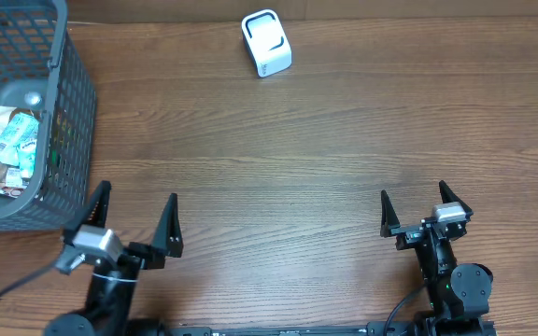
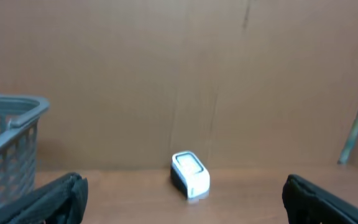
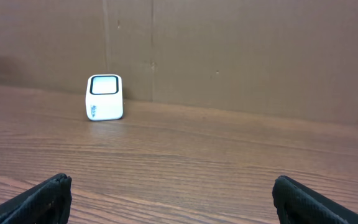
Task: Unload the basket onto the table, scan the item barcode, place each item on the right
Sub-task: 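Raise the left gripper and move it over the grey basket, then lower the left gripper into the basket and grasp the green-capped Kleenex container, then lift the container out and carry it toward the white scanner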
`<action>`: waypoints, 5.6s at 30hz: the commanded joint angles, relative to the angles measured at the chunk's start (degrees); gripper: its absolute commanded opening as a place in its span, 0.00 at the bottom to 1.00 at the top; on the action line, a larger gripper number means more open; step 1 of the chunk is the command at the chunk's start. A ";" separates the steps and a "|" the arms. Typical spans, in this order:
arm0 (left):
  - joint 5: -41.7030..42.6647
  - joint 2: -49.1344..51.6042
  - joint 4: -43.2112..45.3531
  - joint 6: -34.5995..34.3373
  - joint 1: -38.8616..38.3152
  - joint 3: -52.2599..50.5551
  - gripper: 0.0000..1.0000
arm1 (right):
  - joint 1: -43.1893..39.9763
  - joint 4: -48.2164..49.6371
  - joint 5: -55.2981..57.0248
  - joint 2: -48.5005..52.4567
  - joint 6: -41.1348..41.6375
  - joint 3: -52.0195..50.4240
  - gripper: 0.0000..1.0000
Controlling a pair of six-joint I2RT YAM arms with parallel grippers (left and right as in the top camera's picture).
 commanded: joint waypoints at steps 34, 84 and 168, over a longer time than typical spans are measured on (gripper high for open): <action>-33.83 77.15 -52.11 1.29 4.44 76.78 0.96 | -0.17 0.11 0.31 -0.46 -0.02 -0.59 1.00; -9.51 109.04 -59.98 15.06 35.30 76.72 1.00 | -0.17 0.11 0.31 -0.46 -0.04 -0.59 1.00; 20.15 107.97 -83.21 5.97 31.32 129.68 0.25 | -0.17 0.11 0.31 -0.46 -0.02 -0.59 1.00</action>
